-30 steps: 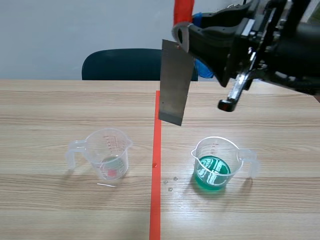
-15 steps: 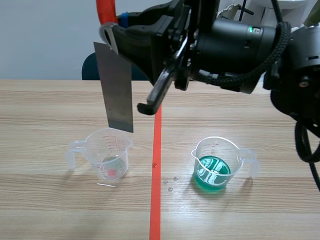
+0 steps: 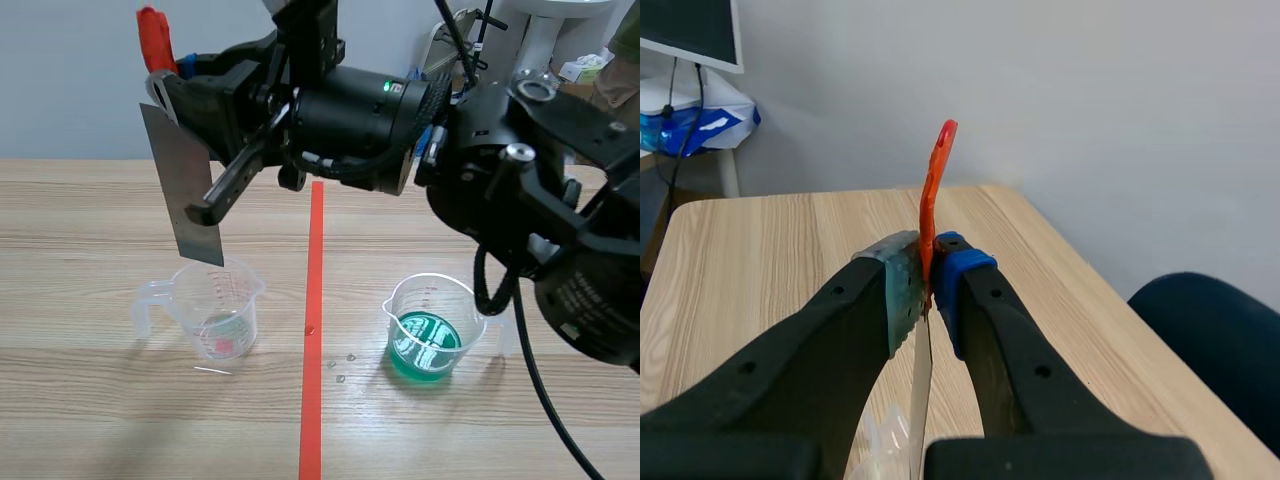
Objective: Do the redox reaction experiment
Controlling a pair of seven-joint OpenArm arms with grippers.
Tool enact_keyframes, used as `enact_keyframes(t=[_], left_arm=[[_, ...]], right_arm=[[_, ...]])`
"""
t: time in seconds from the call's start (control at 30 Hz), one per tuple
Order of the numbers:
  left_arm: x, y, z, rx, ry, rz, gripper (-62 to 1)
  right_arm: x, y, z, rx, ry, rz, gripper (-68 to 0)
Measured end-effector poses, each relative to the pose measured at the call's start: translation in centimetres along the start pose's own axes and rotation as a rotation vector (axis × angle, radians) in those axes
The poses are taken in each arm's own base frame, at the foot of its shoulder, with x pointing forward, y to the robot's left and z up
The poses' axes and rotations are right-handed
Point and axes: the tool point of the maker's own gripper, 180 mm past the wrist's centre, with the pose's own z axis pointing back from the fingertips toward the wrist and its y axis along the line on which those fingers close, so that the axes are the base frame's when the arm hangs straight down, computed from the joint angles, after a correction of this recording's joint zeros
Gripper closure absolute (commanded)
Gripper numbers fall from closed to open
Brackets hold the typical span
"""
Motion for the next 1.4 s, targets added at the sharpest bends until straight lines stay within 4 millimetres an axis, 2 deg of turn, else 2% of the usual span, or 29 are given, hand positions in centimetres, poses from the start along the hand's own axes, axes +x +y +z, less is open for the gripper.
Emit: enact_keyframes(t=[0.2, 0.4, 1.4], left_arm=[[0.0, 0.0, 0.0, 0.0, 0.0, 0.0, -61.7], [0.0, 0.0, 0.0, 0.0, 0.0, 0.0, -61.7], [0.0, 0.0, 0.0, 0.0, 0.0, 0.0, -61.7]], right_arm=[[-1.7, -0.6, -0.7, -0.018, 0.037, -0.003, -2.0], [-2.5, -1.1, -1.2, -0.028, 0.049, -0.021, -2.0], [-2.5, -1.0, -1.2, -0.022, 0.051, -0.02, -2.0]])
